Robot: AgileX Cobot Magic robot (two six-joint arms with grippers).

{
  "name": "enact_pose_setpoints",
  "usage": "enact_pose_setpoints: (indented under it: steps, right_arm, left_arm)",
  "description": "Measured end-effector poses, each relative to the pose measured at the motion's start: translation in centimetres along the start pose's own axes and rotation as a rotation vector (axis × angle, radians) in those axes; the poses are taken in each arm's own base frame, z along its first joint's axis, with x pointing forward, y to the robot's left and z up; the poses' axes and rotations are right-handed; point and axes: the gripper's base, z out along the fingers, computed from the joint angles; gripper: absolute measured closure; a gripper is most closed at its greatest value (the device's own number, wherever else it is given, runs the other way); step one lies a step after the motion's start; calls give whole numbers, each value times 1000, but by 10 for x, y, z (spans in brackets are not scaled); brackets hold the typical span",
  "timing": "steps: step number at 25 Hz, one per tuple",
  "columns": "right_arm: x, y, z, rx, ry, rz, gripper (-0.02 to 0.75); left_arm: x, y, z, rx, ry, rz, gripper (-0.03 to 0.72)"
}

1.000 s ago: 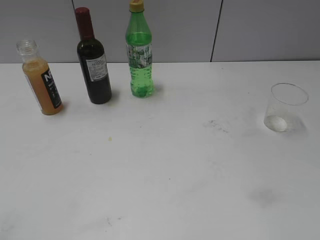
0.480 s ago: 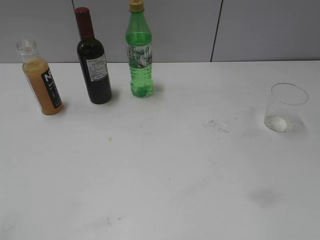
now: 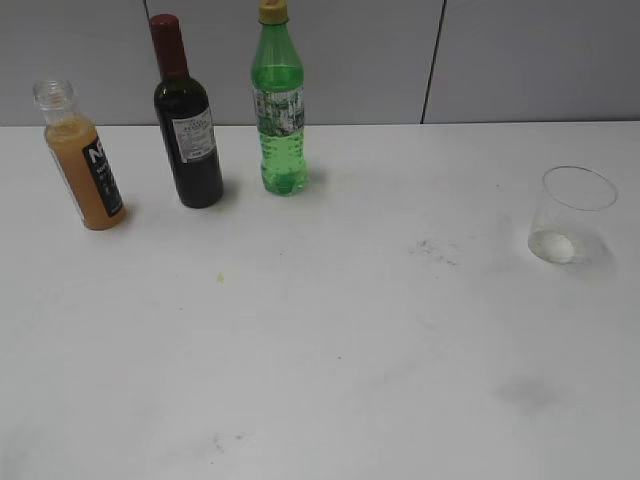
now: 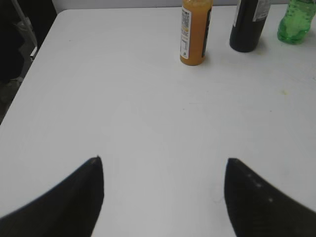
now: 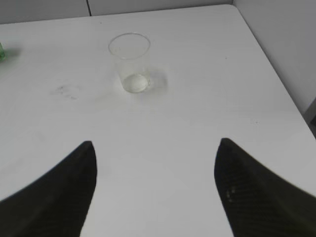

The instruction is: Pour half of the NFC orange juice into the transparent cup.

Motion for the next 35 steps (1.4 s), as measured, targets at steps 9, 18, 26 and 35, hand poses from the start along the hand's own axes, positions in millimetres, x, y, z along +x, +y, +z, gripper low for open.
enact_pose_setpoints:
  steps: [9,18,26,35]
  right_arm:
    - [-30,1,7,-8,-274,10,167]
    - [-65,0,39,-5,-404,11,167]
    - [-80,0,81,-6,-367,10,167]
    - [-60,3,150,-9,-412,-21,167]
  left_arm:
    - [0,0,0,0,0,0,104]
    - [0,0,0,0,0,0,104]
    - [0,0,0,0,0,0,104]
    - [0,0,0,-1,0,0,104]
